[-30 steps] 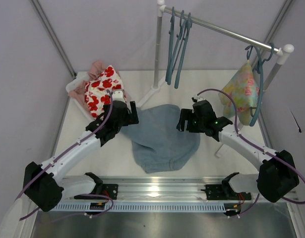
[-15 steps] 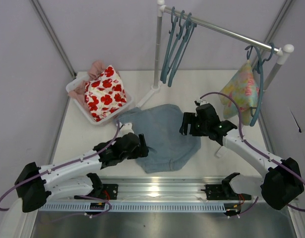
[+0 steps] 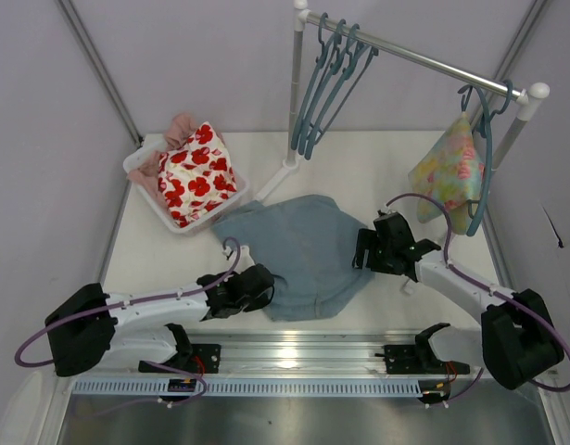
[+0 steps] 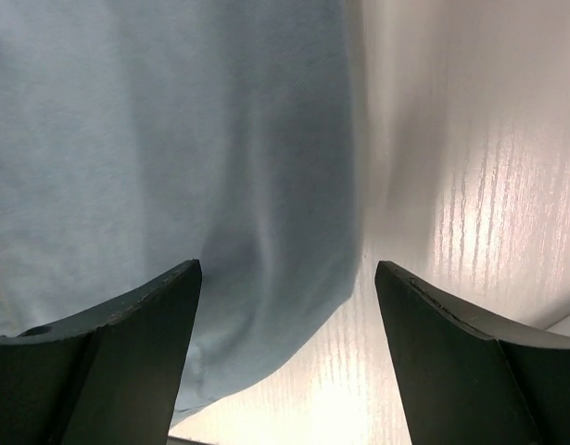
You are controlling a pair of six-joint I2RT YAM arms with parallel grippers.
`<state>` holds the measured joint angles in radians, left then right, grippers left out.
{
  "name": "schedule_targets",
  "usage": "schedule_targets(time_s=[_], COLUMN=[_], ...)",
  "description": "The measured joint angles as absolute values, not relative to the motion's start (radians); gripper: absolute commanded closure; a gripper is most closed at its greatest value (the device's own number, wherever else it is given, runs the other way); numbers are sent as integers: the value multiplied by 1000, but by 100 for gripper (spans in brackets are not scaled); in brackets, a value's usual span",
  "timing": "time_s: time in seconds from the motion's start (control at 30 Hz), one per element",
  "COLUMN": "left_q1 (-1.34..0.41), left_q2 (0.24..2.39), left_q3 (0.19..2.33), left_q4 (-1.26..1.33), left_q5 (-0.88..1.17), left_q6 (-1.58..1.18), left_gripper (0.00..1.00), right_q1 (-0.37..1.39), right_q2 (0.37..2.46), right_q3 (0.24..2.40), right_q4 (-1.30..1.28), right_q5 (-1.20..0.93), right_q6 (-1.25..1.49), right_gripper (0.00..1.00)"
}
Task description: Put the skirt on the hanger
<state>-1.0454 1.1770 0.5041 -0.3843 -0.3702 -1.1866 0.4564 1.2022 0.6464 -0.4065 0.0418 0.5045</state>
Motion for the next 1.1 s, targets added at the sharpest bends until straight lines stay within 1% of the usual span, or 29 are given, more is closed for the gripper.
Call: schedule_targets(time_s=[0.13,0.27,0.33,0.37,0.43,0.47,0.53,0.57,0.7,0.93,1.03,1.1], left_q1=[-1047,-1047,-1047,-1047,-1047,-1047,-1047,-1048,-1048,-1048,-1047,-1047], left_q2=[1166,1072,992,958,911,905,913,928,988,994,1001,1020], left_q3=[505,538,569,583,607,617,633,644,715,911,946,931], left_q4=[-394,-522,-585,-605,-637,-654,-683,-704,-806,-988,-1039,-1049], left_q5=[-392,-452,-487,-501,-522,-528,-536,-538,-541,-531,-501,-474], left_q6=[-1200,-1208,-1208,-1208,-1208,-1208,-1208,-1207,-1205,-1198,-1194,-1192], left_gripper=[100,100,100,100,100,100,100,100,100,100,100,100], right_q1=[449,448,448,448,448,448,448,448,452,457,456,456], right_q2=[1245,1246,1246,1246,1246,1246,1246,1246,1234,1206,1213,1219], right_q3=[627,602,591,586,581,581,588,598,712,1120,1240,1248], right_q4=[-363,-322,-297,-282,-258,-248,-241,-250,-348,-656,-791,-847], right_q5=[49,47,44,40,33,27,6,-5,-32,2,22,29], right_q6=[504,508,515,522,538,546,551,556,556,528,514,507], right_gripper=[19,25,40,52,63,80,95,100,100,100,100,94])
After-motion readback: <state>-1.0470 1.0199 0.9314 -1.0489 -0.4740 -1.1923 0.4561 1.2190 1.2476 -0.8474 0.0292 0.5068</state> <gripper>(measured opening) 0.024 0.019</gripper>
